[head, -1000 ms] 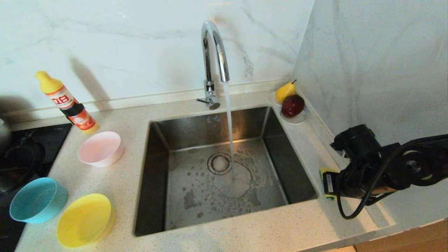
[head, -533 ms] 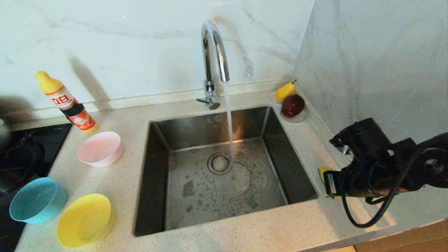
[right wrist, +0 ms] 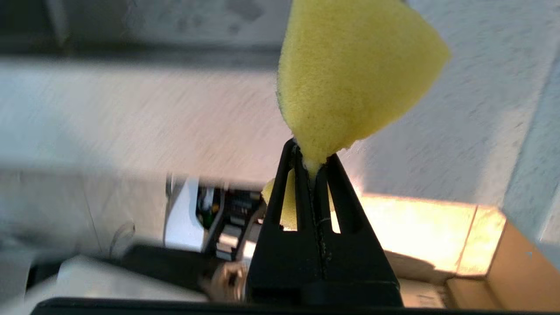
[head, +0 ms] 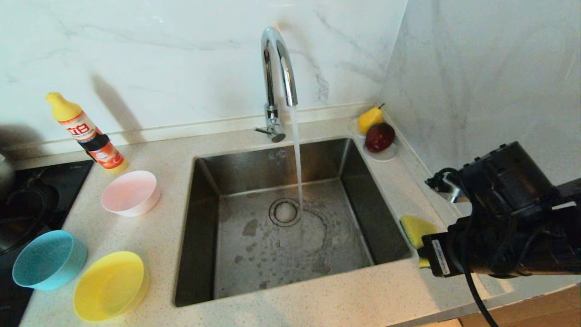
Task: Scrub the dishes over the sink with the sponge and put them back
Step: Pick up a bowl and the sponge
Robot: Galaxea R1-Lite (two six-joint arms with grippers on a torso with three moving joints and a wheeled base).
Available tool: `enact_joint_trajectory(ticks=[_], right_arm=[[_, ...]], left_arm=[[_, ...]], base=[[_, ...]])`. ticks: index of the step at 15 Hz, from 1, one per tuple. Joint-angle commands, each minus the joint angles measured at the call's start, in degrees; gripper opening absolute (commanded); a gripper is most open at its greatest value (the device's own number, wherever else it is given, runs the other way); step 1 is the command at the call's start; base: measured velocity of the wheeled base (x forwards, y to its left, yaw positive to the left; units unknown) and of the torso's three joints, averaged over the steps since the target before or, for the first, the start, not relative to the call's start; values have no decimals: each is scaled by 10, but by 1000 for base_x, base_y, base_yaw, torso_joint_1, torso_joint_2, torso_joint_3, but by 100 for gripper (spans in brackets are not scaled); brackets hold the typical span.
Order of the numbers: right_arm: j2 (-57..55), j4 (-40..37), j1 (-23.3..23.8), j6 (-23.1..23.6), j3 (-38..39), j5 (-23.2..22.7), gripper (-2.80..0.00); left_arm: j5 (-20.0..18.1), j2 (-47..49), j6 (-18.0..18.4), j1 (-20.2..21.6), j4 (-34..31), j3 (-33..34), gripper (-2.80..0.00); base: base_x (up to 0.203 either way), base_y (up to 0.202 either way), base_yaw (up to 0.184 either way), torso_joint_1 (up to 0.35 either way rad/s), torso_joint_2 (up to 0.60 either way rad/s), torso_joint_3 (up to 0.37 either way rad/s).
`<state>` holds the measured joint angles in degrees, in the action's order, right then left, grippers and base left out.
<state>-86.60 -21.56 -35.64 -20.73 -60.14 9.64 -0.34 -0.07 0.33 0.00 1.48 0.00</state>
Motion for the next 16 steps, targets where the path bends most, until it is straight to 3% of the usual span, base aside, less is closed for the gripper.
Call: enact_joint_trajectory(ticks=[1,11,16], right_arm=[[51,-19,-50,2,-5,1,-280],[112,-41,-221,67,-43,6,-280],[119,-43,-243,75,-62,6,-280]], left_arm=[[0,1,0,0,0,11,-280],[0,1,0,0,0,11,-280],[0,1,0,0,0,11,-280]], base=[[0,0,0,0,0,0],[0,0,0,0,0,0],[0,0,0,0,0,0]])
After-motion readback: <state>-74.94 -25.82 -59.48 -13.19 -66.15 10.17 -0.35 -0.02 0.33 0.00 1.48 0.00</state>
